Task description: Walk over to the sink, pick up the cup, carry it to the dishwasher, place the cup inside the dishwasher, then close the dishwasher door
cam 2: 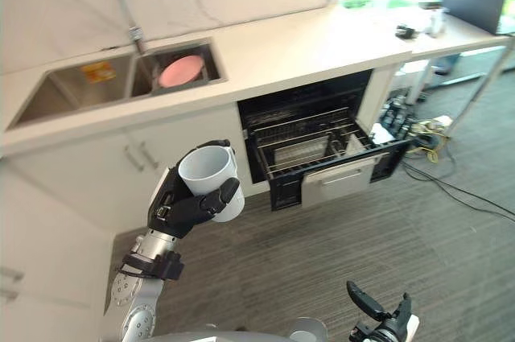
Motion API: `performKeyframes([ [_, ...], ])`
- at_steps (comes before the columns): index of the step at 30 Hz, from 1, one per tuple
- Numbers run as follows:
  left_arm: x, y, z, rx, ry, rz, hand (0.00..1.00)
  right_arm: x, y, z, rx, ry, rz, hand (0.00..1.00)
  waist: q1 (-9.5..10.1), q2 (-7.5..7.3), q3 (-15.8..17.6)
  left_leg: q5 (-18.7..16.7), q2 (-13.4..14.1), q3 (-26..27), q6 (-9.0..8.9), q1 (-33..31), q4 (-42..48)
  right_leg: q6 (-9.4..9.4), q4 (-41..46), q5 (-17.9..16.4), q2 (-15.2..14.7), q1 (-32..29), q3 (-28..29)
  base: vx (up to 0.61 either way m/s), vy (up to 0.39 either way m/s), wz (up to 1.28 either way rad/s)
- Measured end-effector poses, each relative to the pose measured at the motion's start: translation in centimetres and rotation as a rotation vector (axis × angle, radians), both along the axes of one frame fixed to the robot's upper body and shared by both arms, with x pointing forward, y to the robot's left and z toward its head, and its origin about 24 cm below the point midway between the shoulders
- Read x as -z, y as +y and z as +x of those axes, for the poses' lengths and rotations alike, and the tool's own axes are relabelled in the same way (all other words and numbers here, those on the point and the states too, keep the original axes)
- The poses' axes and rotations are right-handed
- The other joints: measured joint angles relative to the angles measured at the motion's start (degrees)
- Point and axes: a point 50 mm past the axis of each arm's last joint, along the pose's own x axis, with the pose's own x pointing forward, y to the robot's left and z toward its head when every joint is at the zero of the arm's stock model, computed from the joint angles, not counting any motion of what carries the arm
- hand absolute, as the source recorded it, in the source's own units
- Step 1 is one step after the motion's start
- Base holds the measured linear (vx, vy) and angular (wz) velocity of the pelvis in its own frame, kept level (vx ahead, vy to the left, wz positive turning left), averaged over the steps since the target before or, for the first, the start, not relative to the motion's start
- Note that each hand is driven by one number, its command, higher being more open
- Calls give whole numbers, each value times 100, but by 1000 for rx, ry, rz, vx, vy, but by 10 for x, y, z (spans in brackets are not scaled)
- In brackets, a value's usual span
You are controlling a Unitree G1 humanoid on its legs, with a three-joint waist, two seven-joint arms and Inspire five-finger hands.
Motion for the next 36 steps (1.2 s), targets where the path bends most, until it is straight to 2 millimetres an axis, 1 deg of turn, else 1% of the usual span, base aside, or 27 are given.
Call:
performKeyframes([
  [2, 1, 8, 4, -36, 7, 7, 0, -9, 1, 11, -30, -59, -22, 100, -2, 99, 63, -9, 294, 107, -37, 373, -197, -27, -777, -269, 429, -124, -405, 286, -124, -109],
  [3, 2, 13, 5, -54, 14, 11, 0, -16, 1, 15, -45, -94, -46, 100, -15, 93, 64, -19, 346, 126, -53, 551, -189, -15, -1362, -259, 604, -237, -490, 299, -161, -96],
  [4, 2, 15, 5, -61, 11, 10, 0, -22, -2, 15, -46, -123, -66, 100, -28, 23, 25, -96, 344, 120, -171, 628, -132, -42, -1922, -204, 661, -277, -479, 325, -184, -52],
  [5, 0, 15, 6, -58, 5, 13, 0, -26, -4, 14, -43, -137, -81, 100, -53, -36, -10, -221, 331, 118, -353, 648, -48, -171, -2442, 107, 672, -244, -465, 364, -176, -4],
  [6, -1, 10, 10, -37, -10, 3, 0, -32, -11, 11, -45, -159, -112, 100, -71, -39, 10, -650, 317, 81, -616, 663, 214, -618, -2859, 606, 625, -168, -473, 415, -151, 11],
  [7, 5, 5, 10, -27, 15, -18, 0, -36, -20, 13, -52, -162, -134, 100, -70, 140, -12, -789, 521, 87, -665, 602, 461, -644, -2811, 540, 747, -108, -528, 338, -106, 12],
  [9, 9, 5, 8, -30, 34, -20, 0, -40, -20, 19, -69, -186, -141, 100, -59, 130, -2, -795, 569, 112, -662, 465, 885, -617, -2809, 360, 756, -48, -522, 214, -86, 4],
  [10, 11, 6, 6, -36, 44, -18, 0, -43, -18, 23, -92, -206, -136, 100, -32, 111, 62, -822, 657, 131, -664, 260, 1586, -600, -2883, 252, 762, 117, -535, 224, -120, 12],
  [11, 13, 7, 4, -42, 57, -20, 0, -45, -16, 26, -121, -210, -131, 100, 2, 127, 95, -768, 873, 113, -624, -127, 2696, -591, -3015, 192, 827, 372, -577, 174, -93, 12],
  [12, 15, 8, 2, -46, 66, -22, 0, -45, -16, 27, -141, -207, -132, 100, 33, 143, 102, -704, 1024, 81, -634, -359, 3297, -584, -3107, 176, 894, 503, -592, 186, -54, -3],
  [13, 19, 8, -3, -49, 85, -25, 0, -46, -15, 28, -163, -209, -132, 100, 148, 198, 71, -731, 1260, 11, -681, -763, 4250, -568, -3265, 146, 993, 700, -584, 148, -2, -12],
  [14, 22, 9, -7, -52, 96, -24, 0, -48, -15, 31, -192, -215, -133, 100, 204, 207, 56, -778, 1358, 54, -622, -1046, 4546, -562, -3431, 113, 1018, 885, -578, 182, -2, -12],
  [16, 24, 10, -11, -53, 97, -24, 0, -52, -15, 33, -211, -234, -135, 100, 265, 204, 52, -899, 1415, 152, -562, -1277, 4173, -506, -3632, 167, 1008, 1015, -575, 159, 27, -2],
  [17, 26, 10, -15, -63, 97, -31, 0, -55, -17, 36, -232, -255, -133, 100, 286, 190, 42, -944, 1394, 161, -545, -1298, 3290, -427, -3725, 282, 944, 1088, -562, 221, 75, -1],
  [19, 27, 9, -15, -67, 99, -42, 0, -58, -20, 39, -249, -267, -140, 100, 282, 181, 32, -893, 1298, 83, -592, -1200, 2186, -368, -3725, 319, 801, 1105, -540, 269, 163, -1],
  [20, 26, 7, -15, -71, 95, -53, 0, -62, -23, 42, -268, -287, -139, 100, 260, 183, 30, -643, 1216, 7, -606, -1078, 1323, -307, -3706, 355, 661, 1108, -497, 280, 273, -8],
  [21, 26, 7, -15, -75, 87, -56, 0, -68, -25, 43, -281, -317, -134, 100, 255, 197, 21, -124, 1211, -68, -595, -954, 695, -238, -3689, 377, 551, 1109, -392, 217, 266, -14],
  [22, 25, 7, -15, -79, 82, -57, 0, -70, -26, 45, -292, -328, -138, 100, 256, 215, 9, 258, 1231, -119, -561, -894, 520, -161, -3679, 377, 510, 1116, -331, 208, 311, -33],
  [23, 24, 8, -15, -91, 68, -58, 0, -75, -26, 49, -318, -353, -144, 100, 262, 258, -51, 545, 1158, -346, -992, -805, 446, 125, -3667, 342, 409, 1118, -121, 160, 270, -34],
  [24, 23, 9, -15, -101, 59, -59, 0, -79, -25, 53, -338, -374, -142, 100, 244, 172, -63, 454, 1000, -305, -981, -747, 395, 240, -3676, 359, 264, 1112, -21, 158, 350, -27],
  [25, 22, 10, -15, -104, 55, -58, 0, -80, -24, 54, -345, -382, -140, 100, 230, 135, -68, 448, 938, -292, -970, -732, 370, 262, -3679, 371, 196, 1104, 9, 99, 341, -12],
  [26, 20, 12, -15, -116, 34, -48, 0, -87, -22, 60, -387, -421, -138, 100, 171, -48, -99, 472, 622, -183, -861, -560, 108, 409, -3728, 455, -84, 1104, 191, 70, 318, -5],
  [29, 14, 10, -9, -98, -1, -45, 0, -105, -26, 64, -399, -536, -136, 100, 107, -175, -125, 599, 185, -155, -671, -242, -372, 659, -3821, 577, -456, 1266, 185, 34, 229, 8],
  [31, 6, 1, -2, -63, -42, -51, 0, -117, -32, 64, -376, -602, -151, 100, 87, -204, -111, 648, -39, -208, -568, -238, -506, 727, -3811, 617, -652, 1269, 106, 7, 183, 26],
  [33, 0, -8, 3, -33, -80, -32, 0, -127, -33, 65, -353, -663, -164, 100, 52, -214, -105, 604, -195, -212, -478, -231, -617, 689, -3603, 656, -842, 1173, -29, -9, 163, 6],
  [34, -2, -13, 2, -24, -103, 8, 0, -131, -26, 72, -366, -709, -141, 100, 40, -173, -126, 572, -173, -95, -417, -129, -727, 440, -3151, 814, -906, 905, -128, -13, 89, -34],
  [36, -4, -13, 2, -29, -120, 27, 0, -133, -20, 79, -385, -736, -128, 100, 42, -162, -136, 560, -126, 24, -393, -75, -765, 275, -2993, 924, -878, 762, -129, 6, 82, -42],
])
